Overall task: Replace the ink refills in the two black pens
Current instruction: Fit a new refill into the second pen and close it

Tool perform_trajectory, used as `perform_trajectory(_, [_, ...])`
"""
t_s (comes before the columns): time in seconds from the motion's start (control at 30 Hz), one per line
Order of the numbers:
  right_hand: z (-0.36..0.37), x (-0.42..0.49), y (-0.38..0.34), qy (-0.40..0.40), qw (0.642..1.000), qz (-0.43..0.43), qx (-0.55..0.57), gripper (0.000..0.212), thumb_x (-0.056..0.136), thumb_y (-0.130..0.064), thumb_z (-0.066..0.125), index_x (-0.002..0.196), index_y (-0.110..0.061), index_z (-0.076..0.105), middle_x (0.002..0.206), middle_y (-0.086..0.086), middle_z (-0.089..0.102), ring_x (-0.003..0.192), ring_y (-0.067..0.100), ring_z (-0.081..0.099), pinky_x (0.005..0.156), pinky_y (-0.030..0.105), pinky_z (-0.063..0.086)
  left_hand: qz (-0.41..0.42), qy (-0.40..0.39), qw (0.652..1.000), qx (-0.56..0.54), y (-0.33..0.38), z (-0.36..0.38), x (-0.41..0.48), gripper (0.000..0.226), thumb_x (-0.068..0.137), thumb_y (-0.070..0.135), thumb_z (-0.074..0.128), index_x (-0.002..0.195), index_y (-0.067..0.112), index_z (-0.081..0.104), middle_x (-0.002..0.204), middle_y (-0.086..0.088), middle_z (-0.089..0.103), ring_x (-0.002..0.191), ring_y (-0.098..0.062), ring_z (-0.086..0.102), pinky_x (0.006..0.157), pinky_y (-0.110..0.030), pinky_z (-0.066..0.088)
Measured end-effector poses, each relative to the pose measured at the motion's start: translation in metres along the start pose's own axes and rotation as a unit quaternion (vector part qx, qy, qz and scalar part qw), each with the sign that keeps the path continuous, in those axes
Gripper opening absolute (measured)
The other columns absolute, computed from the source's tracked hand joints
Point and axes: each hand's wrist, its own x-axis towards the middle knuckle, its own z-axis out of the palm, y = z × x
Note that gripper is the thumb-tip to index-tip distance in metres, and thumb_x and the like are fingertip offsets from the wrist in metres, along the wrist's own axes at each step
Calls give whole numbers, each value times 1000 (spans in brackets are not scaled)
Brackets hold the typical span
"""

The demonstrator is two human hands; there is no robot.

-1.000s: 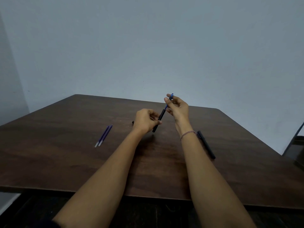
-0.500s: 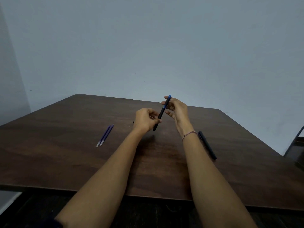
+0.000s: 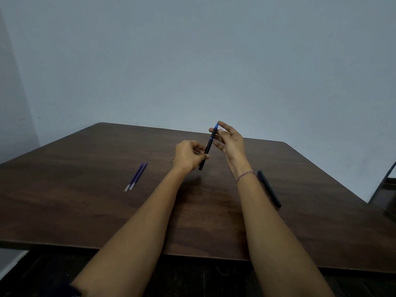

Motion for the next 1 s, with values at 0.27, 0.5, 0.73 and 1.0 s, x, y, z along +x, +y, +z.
perform_trajectory(0.27, [0, -3, -1, -4, 1000, -20, -9, 32, 88, -8, 63, 119, -13, 59, 86, 0, 66, 81, 7, 65, 69, 17, 55, 4, 0, 1000, 1, -2, 1, 1, 25, 71, 7, 78, 93, 7, 67, 73, 3, 61, 77, -17, 65, 77, -39, 58])
perform_trajectory(0.5, [1, -1, 3, -5, 1000, 2, -3, 25, 93, -25, 56, 111, -11, 66, 91, -5, 63, 83, 8, 62, 71, 18, 55, 9, 2, 1000, 4, -3, 1, 2, 21, 71, 8, 78, 84, 17, 64, 74, 4, 62, 76, -14, 65, 75, -36, 58])
perform_trajectory(0.73, [0, -2, 5, -12, 1000, 0, -22, 21, 97, -17, 50, 108, -8, 65, 96, -6, 64, 84, 7, 62, 74, 21, 55, 9, 4, 1000, 5, -5, 1, 2, 21, 71, 8, 78, 86, 14, 65, 73, 4, 61, 74, -13, 64, 76, -38, 58])
perform_trajectory(1.0, [2, -2, 3, -2, 999, 6, 40, 6, 93, -15, 56, 91, -14, 62, 84, 2, 63, 79, 12, 63, 75, 23, 56, 9, 4, 1000, 3, -3, 2, 1, 25, 70, 7, 78, 92, 6, 67, 73, 4, 61, 73, -13, 64, 74, -33, 58])
